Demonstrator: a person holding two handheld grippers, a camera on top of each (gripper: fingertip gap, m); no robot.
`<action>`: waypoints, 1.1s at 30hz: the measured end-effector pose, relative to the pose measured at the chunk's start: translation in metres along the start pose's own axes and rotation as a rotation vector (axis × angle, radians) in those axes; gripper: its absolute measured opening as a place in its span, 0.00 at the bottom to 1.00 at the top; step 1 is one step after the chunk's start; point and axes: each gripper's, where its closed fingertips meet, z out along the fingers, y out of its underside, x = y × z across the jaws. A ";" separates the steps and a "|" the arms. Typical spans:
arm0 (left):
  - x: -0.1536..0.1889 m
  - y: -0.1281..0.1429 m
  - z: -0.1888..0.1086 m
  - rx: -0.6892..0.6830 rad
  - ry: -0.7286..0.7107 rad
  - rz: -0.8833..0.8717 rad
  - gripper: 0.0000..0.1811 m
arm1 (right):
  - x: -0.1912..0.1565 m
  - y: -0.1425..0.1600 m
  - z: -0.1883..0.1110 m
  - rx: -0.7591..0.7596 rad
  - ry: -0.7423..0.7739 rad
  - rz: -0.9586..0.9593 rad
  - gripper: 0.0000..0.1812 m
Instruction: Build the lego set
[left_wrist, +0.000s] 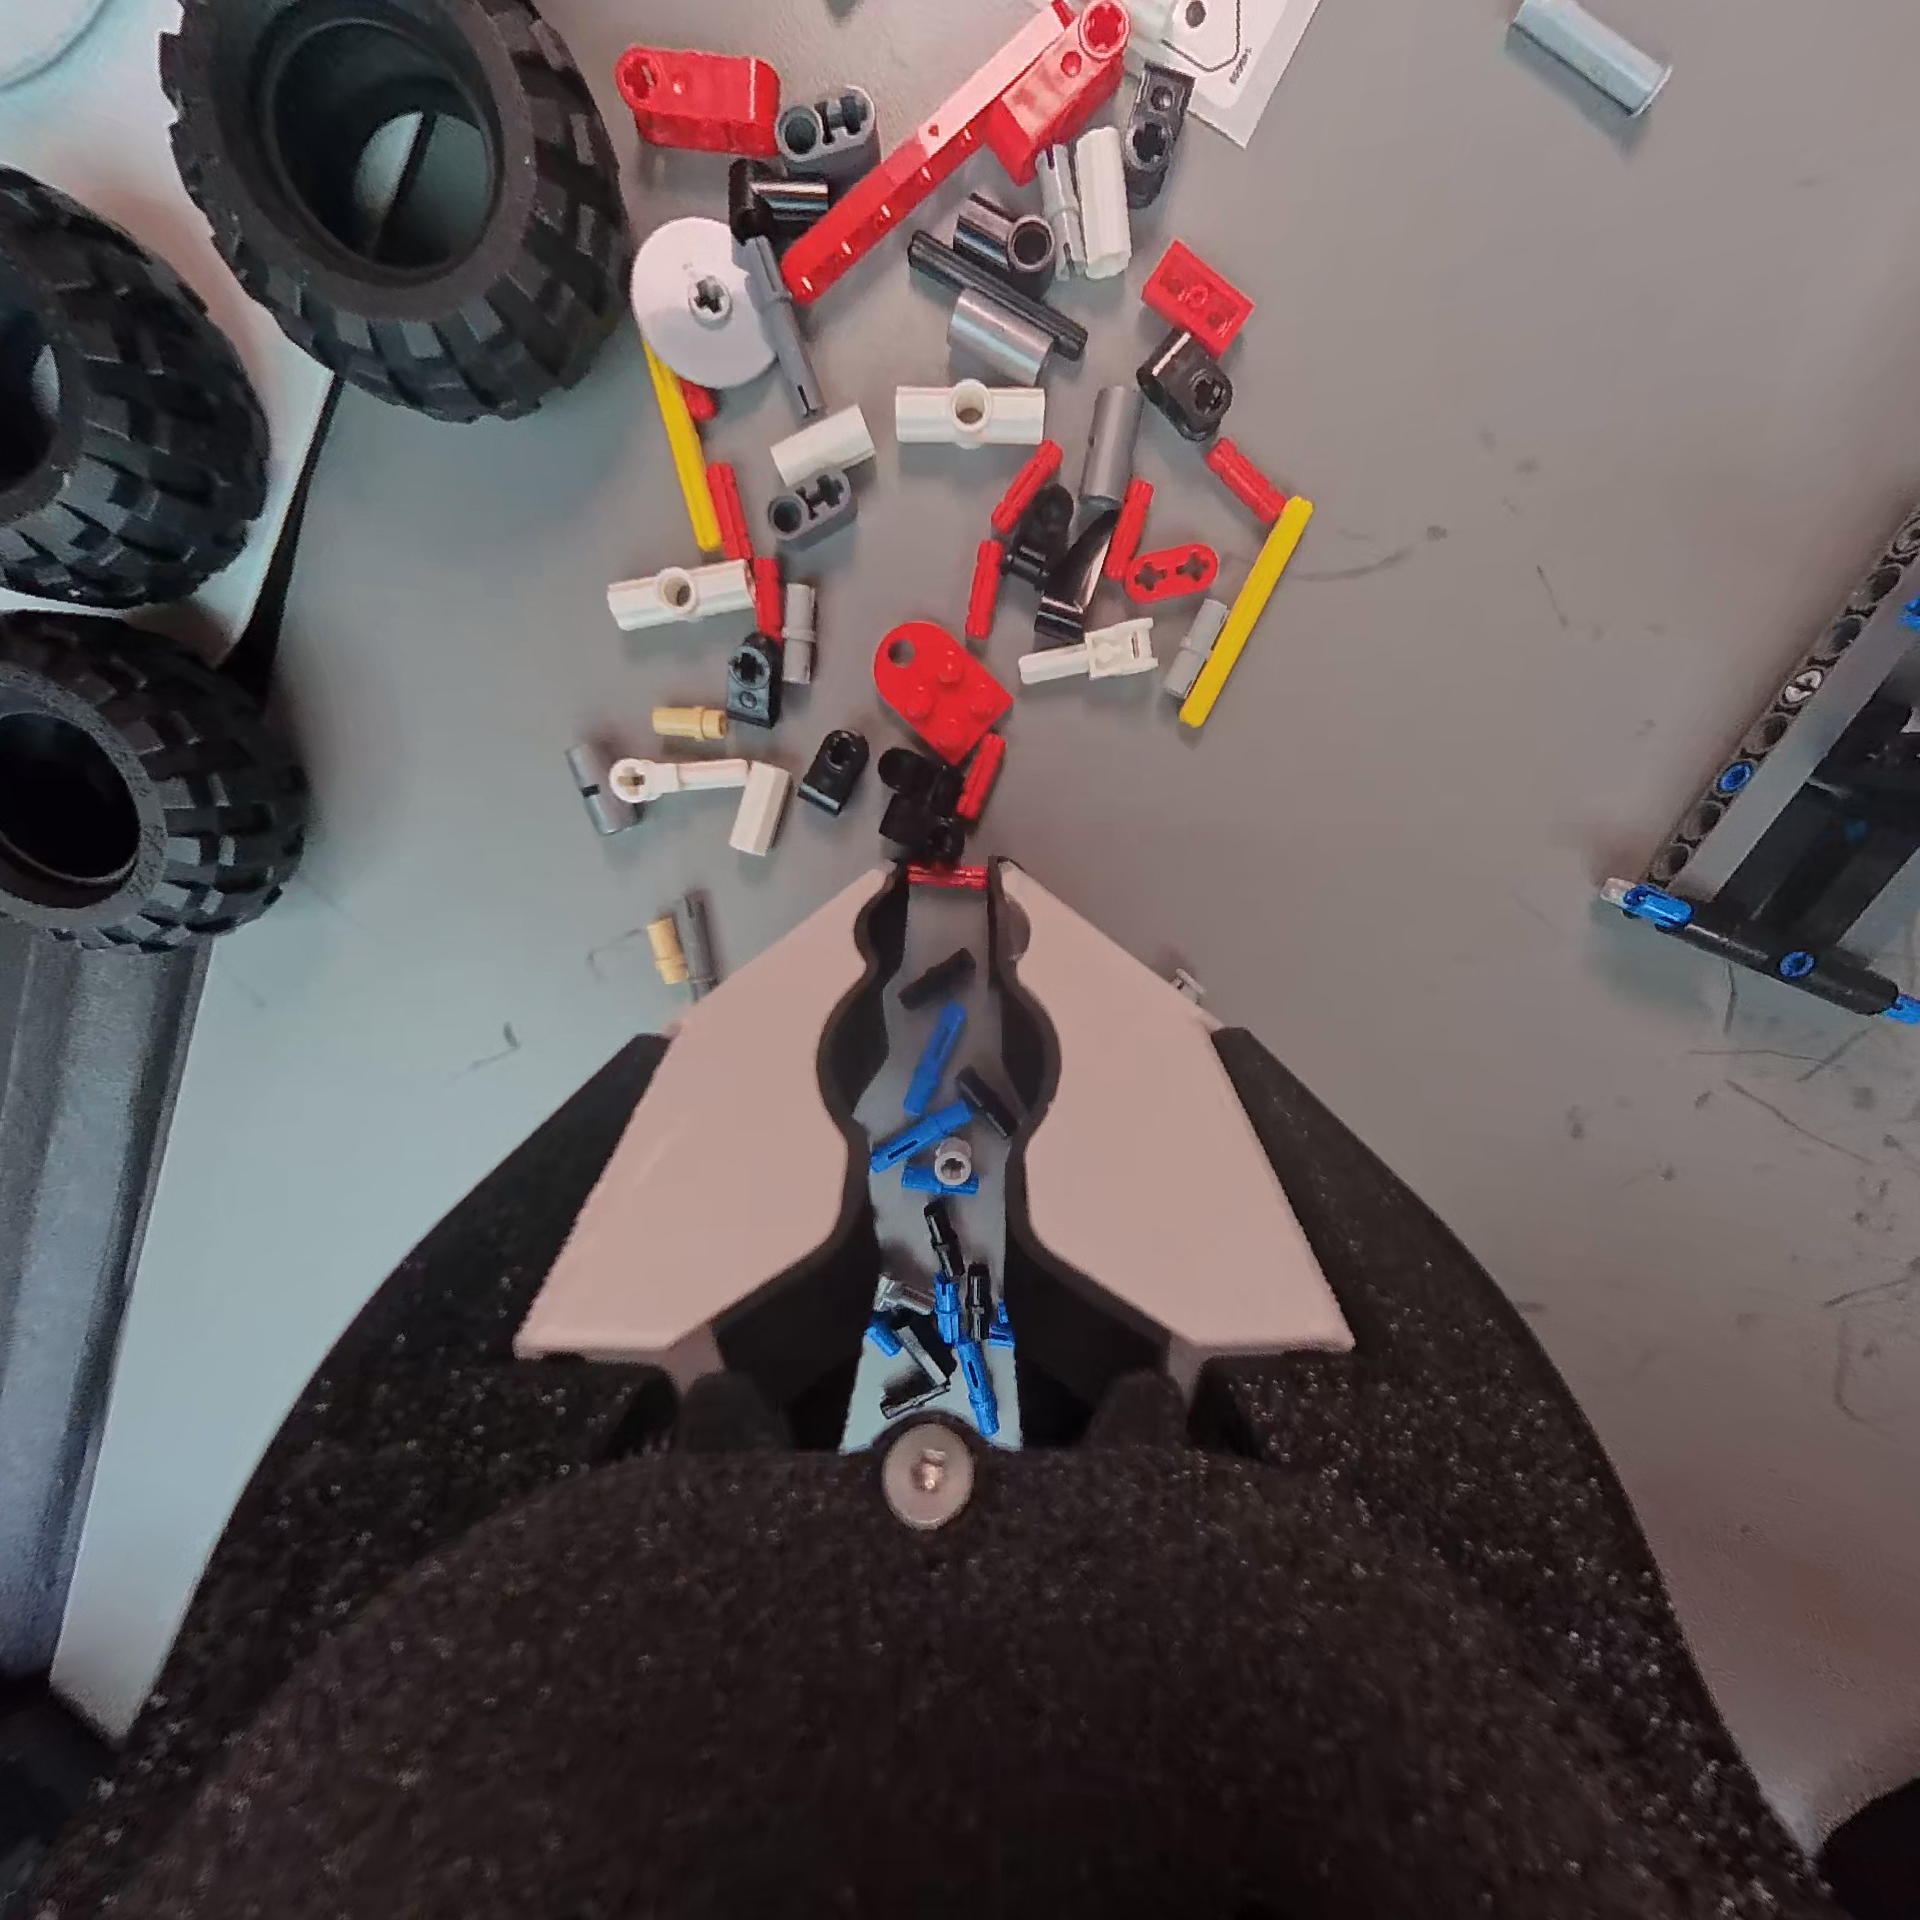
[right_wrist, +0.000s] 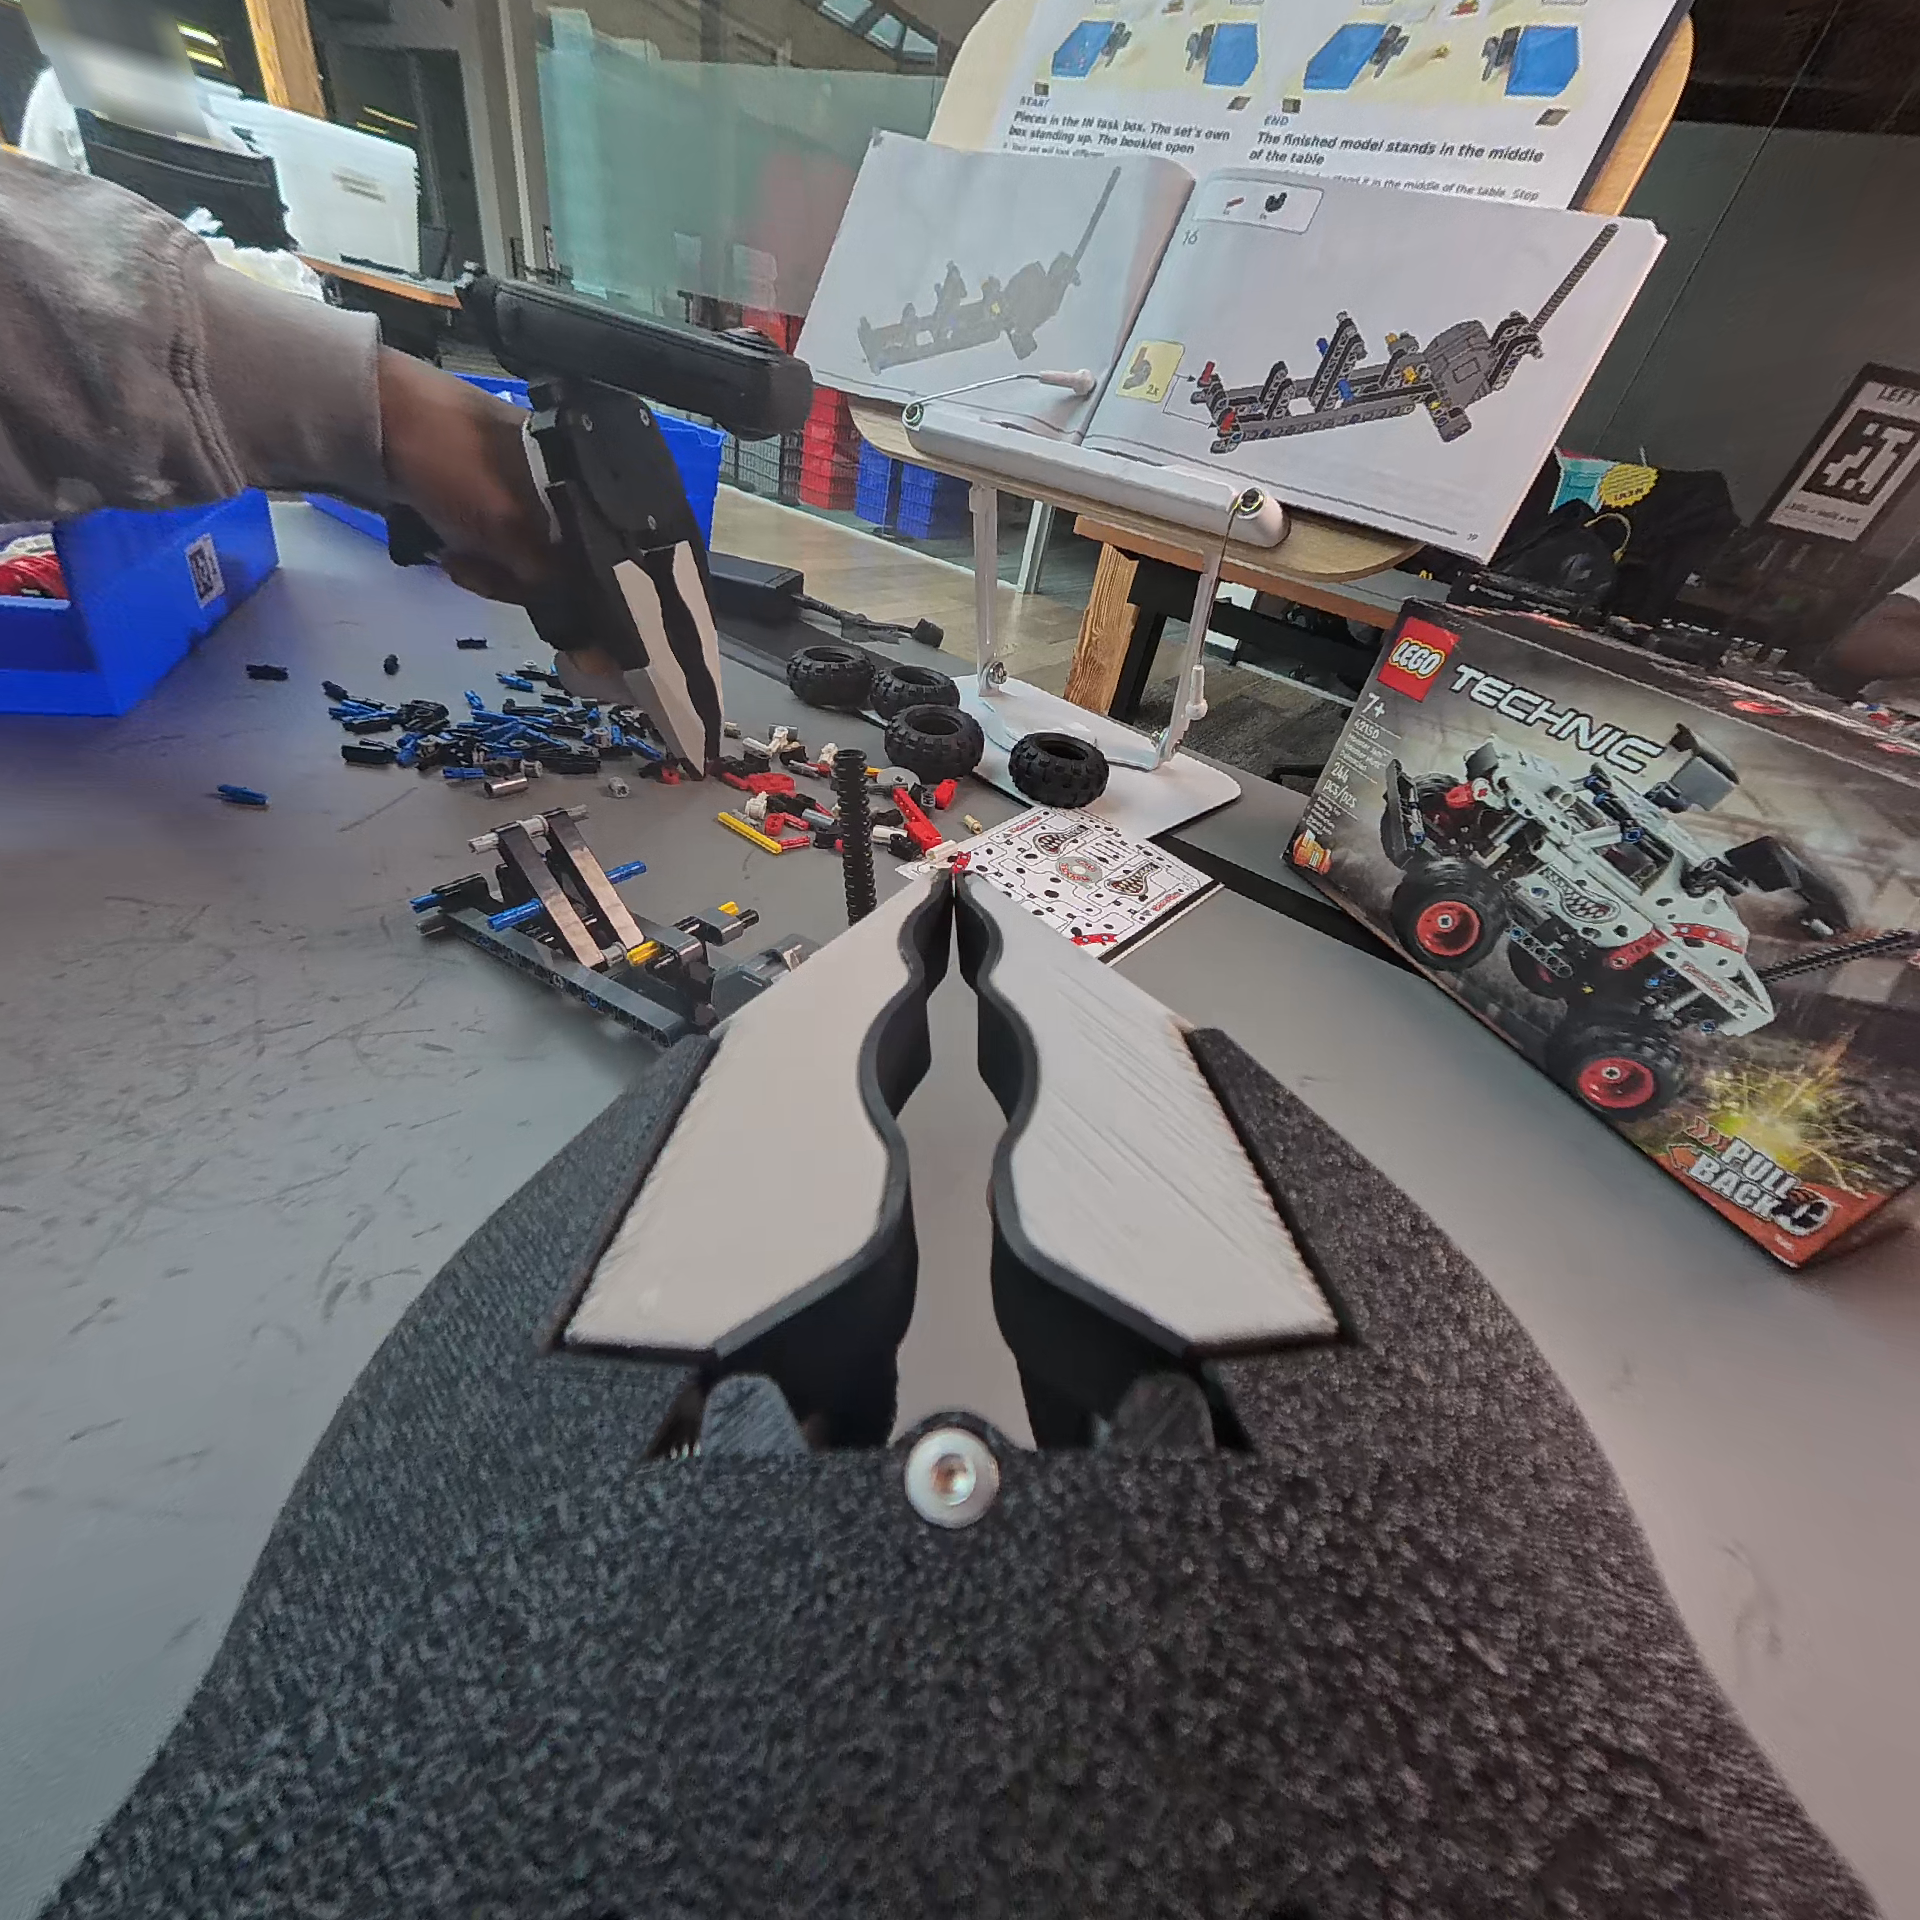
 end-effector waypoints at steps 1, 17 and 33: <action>-0.001 0.001 -0.001 -0.003 -0.012 0.011 0.09 | 0.000 0.000 0.000 -0.001 0.001 -0.001 0.00; 0.216 0.021 -0.034 0.263 0.239 0.239 0.09 | 0.003 0.002 0.003 -0.003 0.022 0.041 0.00; 0.039 -0.022 -0.023 0.230 0.008 -0.011 0.09 | -0.003 0.007 0.005 -0.024 0.012 0.011 0.00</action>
